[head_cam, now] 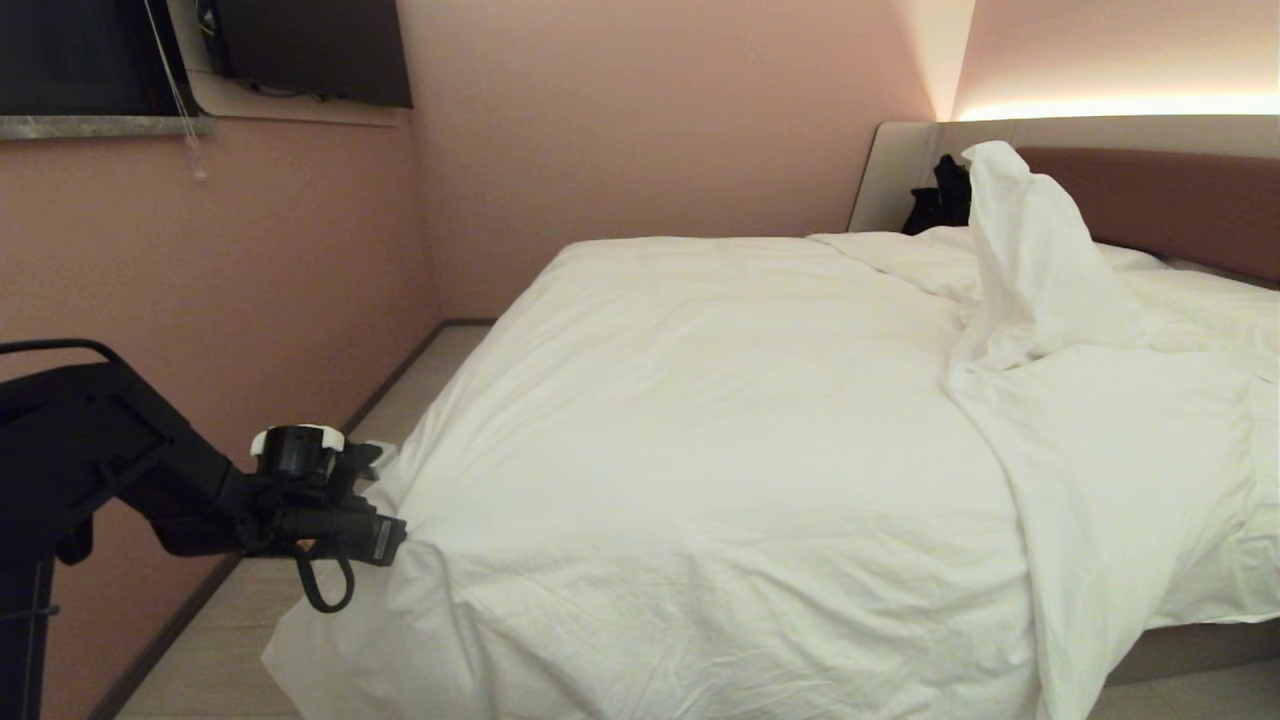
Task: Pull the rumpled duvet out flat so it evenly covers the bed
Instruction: Flatten the corners of the folded blanket
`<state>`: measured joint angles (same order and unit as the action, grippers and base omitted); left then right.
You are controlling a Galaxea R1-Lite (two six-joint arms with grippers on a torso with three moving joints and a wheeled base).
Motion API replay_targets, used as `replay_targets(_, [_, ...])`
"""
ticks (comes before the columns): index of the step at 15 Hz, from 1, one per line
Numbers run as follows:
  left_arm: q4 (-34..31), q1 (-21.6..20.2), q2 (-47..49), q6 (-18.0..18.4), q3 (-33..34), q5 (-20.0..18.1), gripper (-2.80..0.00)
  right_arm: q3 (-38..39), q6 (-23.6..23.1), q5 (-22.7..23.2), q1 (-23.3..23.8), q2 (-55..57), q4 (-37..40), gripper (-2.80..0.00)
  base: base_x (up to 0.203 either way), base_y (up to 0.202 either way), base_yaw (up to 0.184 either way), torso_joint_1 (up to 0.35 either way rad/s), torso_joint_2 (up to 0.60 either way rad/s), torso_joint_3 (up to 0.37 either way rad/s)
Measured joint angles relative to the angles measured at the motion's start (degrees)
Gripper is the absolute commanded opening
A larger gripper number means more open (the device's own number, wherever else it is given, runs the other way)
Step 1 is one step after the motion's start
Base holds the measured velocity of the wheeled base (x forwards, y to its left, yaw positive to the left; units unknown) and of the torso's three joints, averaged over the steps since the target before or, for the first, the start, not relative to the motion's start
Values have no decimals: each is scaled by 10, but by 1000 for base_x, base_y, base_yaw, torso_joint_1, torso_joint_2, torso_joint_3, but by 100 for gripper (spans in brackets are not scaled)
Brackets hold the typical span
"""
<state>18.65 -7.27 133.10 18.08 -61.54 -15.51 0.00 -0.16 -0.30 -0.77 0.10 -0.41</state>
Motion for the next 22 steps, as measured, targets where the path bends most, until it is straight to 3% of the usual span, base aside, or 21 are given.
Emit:
replay_targets(3, [1,0,-4,0,0,0,-280,0,0,0,0,0,0,-280,0,0,0,0,0,0])
replay_targets(4, [1,0,-4,-1,0,0,0,0,0,-1,0,0,0,-280,0,0,0,0,0,0])
replay_targets(10, [25,1,-7,-25,-1,-5,0,0,0,-1,0,0,0,-280,0,0,0,0,0,0])
replay_targets(13, [90,0,-18,-73,12,-5,0,0,0,0,0,0,0,-280,0,0,0,0,0,0])
replay_targets(16, [111,-1,-48,-116,23,-5,0,0,0,-1,0,0,0,-280,0,0,0,0,0,0])
replay_targets(22, [155,-21,-187,-191,72,-5,0,0,0,0,0,0,0,-280,0,0,0,0,0,0])
